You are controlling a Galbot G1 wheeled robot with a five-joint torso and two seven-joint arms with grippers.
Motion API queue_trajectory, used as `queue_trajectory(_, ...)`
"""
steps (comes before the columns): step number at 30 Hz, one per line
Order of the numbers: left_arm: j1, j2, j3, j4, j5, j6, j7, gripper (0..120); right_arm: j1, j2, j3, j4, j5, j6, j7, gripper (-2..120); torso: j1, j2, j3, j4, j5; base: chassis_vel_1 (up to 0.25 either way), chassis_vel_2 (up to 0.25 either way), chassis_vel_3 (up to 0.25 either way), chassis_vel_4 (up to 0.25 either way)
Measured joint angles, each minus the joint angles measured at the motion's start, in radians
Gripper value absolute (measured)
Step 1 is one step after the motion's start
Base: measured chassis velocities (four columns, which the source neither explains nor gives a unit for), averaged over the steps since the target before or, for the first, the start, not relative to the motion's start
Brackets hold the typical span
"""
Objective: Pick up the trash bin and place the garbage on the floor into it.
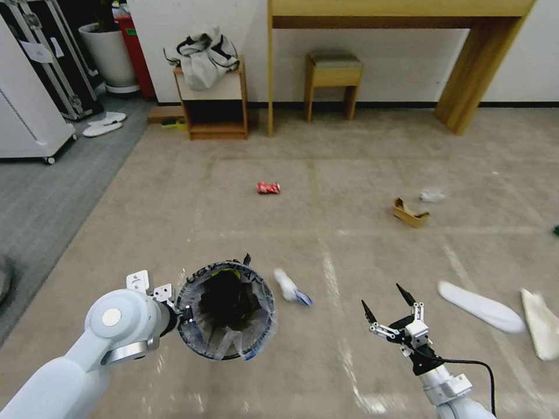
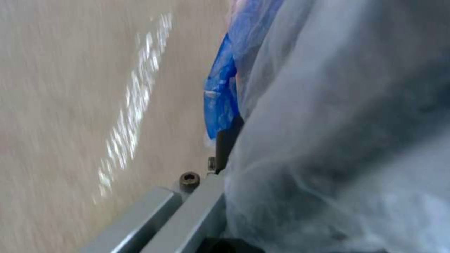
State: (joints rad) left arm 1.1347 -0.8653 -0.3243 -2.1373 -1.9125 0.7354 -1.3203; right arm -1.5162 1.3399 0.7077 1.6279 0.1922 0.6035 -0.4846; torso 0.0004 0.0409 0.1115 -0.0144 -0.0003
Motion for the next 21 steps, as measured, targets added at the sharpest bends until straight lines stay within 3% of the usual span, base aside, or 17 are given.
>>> queue_trajectory(5, -0.003, -0.005, 0.004, 0.003, 0.006, 0.000, 0.004, 0, -0.001, 0.000, 0.000, -0.001, 0.011, 0.003, -0.002, 100, 0.000, 0.000, 0.000, -0.0001, -0.0001, -0.161, 0.507, 0.167, -0.523)
queue_trajectory(11, -0.008, -0.011, 0.008, 0.010, 0.013, 0.000, 0.007, 0, -0.004, -0.002, 0.006, -0.003, 0.014, 0.006, -0.003, 100, 0.000, 0.000, 0.001, -0.0003, 0.0004, -0.205, 0.280, 0.178, -0.196)
queue_trajectory(21, -0.015, -0.026, 0.025, 0.011, 0.021, 0.000, 0.012, 0, -0.001, -0.003, 0.007, -0.014, 0.014, 0.008, -0.006, 100, 0.000, 0.000, 0.000, 0.0000, 0.0002, -0.002, -0.051, -0.013, 0.045)
